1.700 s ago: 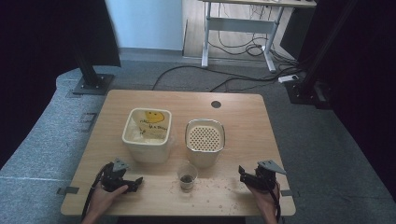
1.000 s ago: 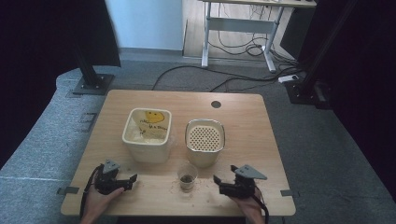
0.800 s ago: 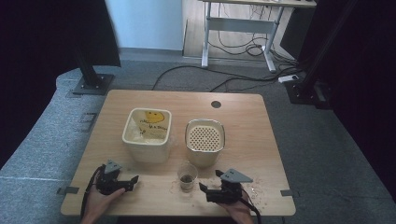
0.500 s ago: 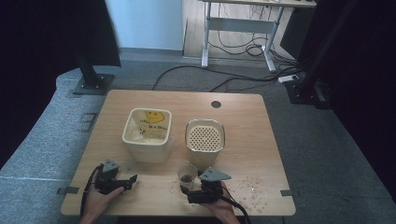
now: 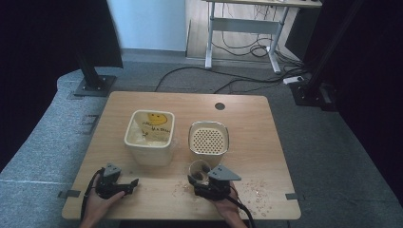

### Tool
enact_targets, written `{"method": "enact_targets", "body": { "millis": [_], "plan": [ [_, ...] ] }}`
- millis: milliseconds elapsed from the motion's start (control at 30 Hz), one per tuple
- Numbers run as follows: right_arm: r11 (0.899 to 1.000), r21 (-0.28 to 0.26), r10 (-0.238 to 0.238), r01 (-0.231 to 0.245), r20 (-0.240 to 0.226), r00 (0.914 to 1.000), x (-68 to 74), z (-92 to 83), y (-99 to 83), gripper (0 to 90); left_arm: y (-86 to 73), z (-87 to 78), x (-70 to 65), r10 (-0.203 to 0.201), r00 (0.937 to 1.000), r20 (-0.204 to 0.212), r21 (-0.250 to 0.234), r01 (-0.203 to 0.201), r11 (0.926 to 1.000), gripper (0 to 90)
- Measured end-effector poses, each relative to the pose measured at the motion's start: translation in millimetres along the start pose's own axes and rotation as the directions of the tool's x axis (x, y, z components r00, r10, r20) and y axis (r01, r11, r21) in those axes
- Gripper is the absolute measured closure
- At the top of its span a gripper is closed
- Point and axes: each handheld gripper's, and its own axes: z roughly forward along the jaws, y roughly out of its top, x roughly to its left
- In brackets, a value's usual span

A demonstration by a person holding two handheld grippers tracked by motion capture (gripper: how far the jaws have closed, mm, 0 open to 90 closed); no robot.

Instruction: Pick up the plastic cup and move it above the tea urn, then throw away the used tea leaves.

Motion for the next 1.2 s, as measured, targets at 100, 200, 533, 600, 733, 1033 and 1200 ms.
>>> {"method": "enact_targets", "body": {
  "millis": [100,200,533,600,733,1033,1200],
  "plan": [
    [0.999,-0.05,0.014,-0.013,0.022,0.9997,-9.9,-21.6,15.0,33.6,0.1,0.3,0.0,0.0,1.0,-0.001,0.001,0.0,1.0,13.2],
    [0.995,-0.09,0.038,-0.035,0.031,0.9988,-22.2,-39.6,28.5,34.0,0.2,0.2,0.0,-0.002,1.0,-0.002,0.001,0.002,1.0,13.5],
    [0.991,-0.11,0.078,-0.071,0.063,0.995,-59.2,-65.2,60.8,35.8,-0.4,0.7,0.1,0.008,1.0,-0.003,-0.003,-0.008,1.0,13.6],
    [0.989,-0.123,0.093,-0.083,0.075,0.9929,-66.3,-68.2,66.9,35.8,-0.7,0.9,0.1,0.012,0.9999,-0.004,-0.006,-0.012,0.9999,13.6],
    [0.985,-0.142,0.106,-0.093,0.091,0.9901,-71.3,-71.3,73.5,35.9,-1.2,1.5,-1.1,0.018,0.9998,-0.012,-0.008,-0.018,0.9998,13.5],
    [0.985,-0.161,0.085,-0.058,0.165,0.9826,-77.5,-70.7,96.8,35.7,-1.2,1.7,-1.2,0.025,0.9996,-0.014,-0.009,-0.025,0.9997,13.5],
    [0.989,-0.144,0.079,-0.046,0.232,0.9695,-88.3,-60.9,107.6,35.6,-1.3,1.7,-1.4,0.026,0.9996,-0.014,-0.009,-0.027,0.9996,13.6]
  ]
}}
